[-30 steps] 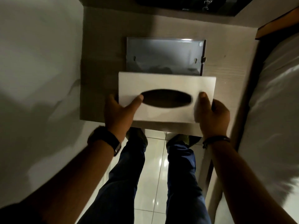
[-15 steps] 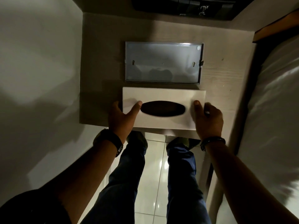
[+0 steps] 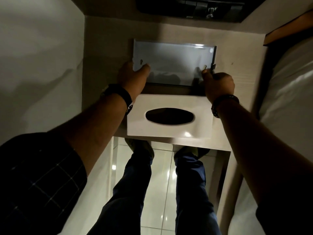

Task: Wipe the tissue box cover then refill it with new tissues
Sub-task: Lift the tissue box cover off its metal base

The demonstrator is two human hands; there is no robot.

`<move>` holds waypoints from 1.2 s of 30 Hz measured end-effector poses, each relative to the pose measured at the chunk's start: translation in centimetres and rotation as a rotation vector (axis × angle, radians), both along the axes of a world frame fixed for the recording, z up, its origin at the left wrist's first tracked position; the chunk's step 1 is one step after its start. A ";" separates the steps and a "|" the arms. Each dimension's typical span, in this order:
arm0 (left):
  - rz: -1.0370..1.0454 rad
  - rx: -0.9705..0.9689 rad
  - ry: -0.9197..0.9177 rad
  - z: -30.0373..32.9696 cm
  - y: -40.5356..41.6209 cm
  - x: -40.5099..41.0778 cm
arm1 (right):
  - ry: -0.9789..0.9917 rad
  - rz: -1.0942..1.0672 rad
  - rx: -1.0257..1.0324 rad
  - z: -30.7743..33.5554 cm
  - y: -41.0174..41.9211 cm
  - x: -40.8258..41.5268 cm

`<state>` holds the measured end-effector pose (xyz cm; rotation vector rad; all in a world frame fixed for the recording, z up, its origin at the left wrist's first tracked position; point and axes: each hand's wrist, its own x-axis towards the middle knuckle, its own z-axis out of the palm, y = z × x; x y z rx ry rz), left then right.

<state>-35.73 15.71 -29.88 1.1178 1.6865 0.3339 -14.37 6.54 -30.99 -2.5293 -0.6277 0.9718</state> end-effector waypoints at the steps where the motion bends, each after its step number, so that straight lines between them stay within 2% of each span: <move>1: -0.017 -0.003 -0.019 0.1 -0.2 0.0 | 0.003 0.000 0.013 0.1 -0.2 0.0; 4: -0.061 -0.001 -0.018 0.9 -1.3 -0.6 | 0.011 -0.055 0.057 0.3 -1.3 -0.2; 8: -0.017 -0.088 0.182 2.0 -5.5 -3.4 | 0.037 -0.094 0.021 1.4 -5.2 -1.1; 13: 0.071 -0.213 0.091 2.5 -10.9 -5.1 | 0.145 -0.086 0.020 2.1 -10.8 -4.7; 18: 0.086 -0.195 0.113 1.5 -10.3 -4.2 | 0.110 -0.131 -0.005 1.7 -10.6 -5.3; 30: 0.004 -0.162 0.203 1.6 -9.9 -5.4 | 0.171 -0.106 -0.009 2.5 -9.5 -5.8; 33: -0.021 -0.121 0.329 1.9 -9.9 -5.4 | 0.105 -0.146 0.024 3.5 -9.4 -5.3; 36: -0.135 0.013 0.478 3.0 -9.6 -4.6 | 0.068 -0.241 0.089 5.2 -9.6 -3.6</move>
